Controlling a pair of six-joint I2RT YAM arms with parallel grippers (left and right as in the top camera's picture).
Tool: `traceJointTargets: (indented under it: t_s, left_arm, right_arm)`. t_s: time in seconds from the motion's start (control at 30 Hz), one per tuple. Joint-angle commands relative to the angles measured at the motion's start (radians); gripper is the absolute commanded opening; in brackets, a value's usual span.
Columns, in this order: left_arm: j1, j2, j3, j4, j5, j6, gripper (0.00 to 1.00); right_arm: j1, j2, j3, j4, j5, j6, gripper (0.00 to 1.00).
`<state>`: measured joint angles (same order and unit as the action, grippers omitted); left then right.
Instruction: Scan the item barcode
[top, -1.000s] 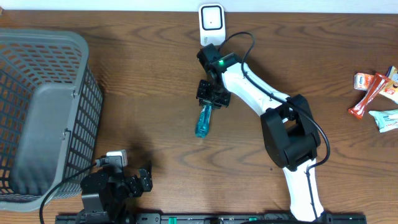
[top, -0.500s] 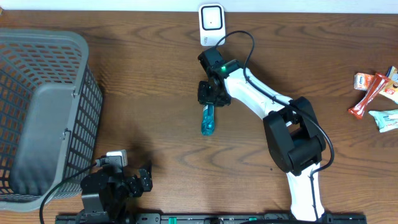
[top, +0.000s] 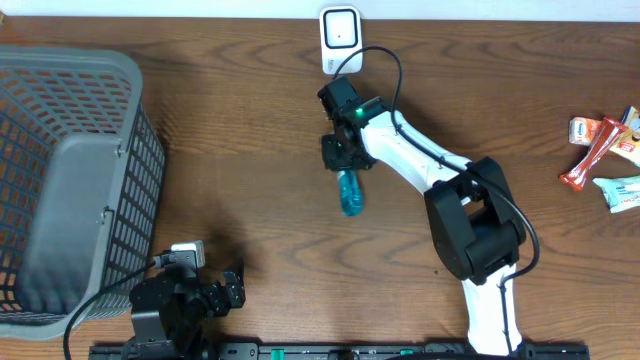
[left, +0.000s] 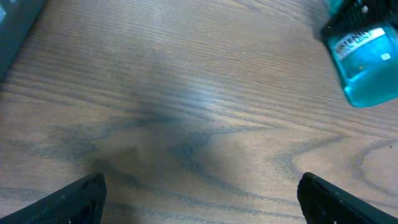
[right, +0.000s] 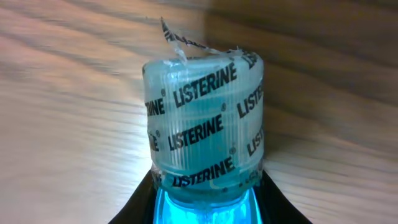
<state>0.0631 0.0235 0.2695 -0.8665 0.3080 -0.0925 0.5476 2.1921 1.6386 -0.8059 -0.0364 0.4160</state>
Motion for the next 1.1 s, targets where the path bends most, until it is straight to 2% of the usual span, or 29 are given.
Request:
traceJointTargets:
  t_s: [0.0, 0.13, 0.3, 0.6, 0.77, 0.97, 1.0, 1.07]
  left_arm:
    - [-0.004, -0.005, 0.002, -0.008, -0.003, 0.006, 0.98]
    - [-0.004, -0.005, 0.002, -0.009, -0.003, 0.006, 0.98]
    - [-0.004, -0.005, 0.002, -0.009, -0.003, 0.006, 0.98]
    - [-0.004, -0.005, 0.002, -0.009, -0.003, 0.006, 0.98]
    - [-0.004, -0.005, 0.002, -0.009, -0.003, 0.006, 0.98]
    - [-0.004, -0.005, 0.002, -0.009, -0.003, 0.006, 0.98]
    - [-0.004, -0.005, 0.002, -0.008, -0.003, 0.006, 0.98]
    - [-0.004, -0.005, 0.002, -0.009, -0.003, 0.006, 0.98]
  right_arm:
    - [0.006, -0.034, -0.024, -0.042, 0.371, 0.037, 0.01]
    - [0.042, -0.115, -0.024, -0.096, 0.571, 0.162, 0.01]
    - [0.098, -0.169, -0.024, -0.165, 0.719, 0.308, 0.01]
    - [0.190, -0.178, -0.024, -0.200, 0.873, 0.358, 0.01]
    - [0.226, -0.186, -0.024, -0.204, 0.993, 0.357, 0.01]
    - [0.229, -0.256, -0.024, -0.206, 0.924, 0.343, 0.01]
    - [0.229, -0.273, -0.024, -0.197, 0.916, 0.313, 0.01]
    - [0.233, -0.312, -0.024, -0.145, 0.895, 0.130, 0.01]
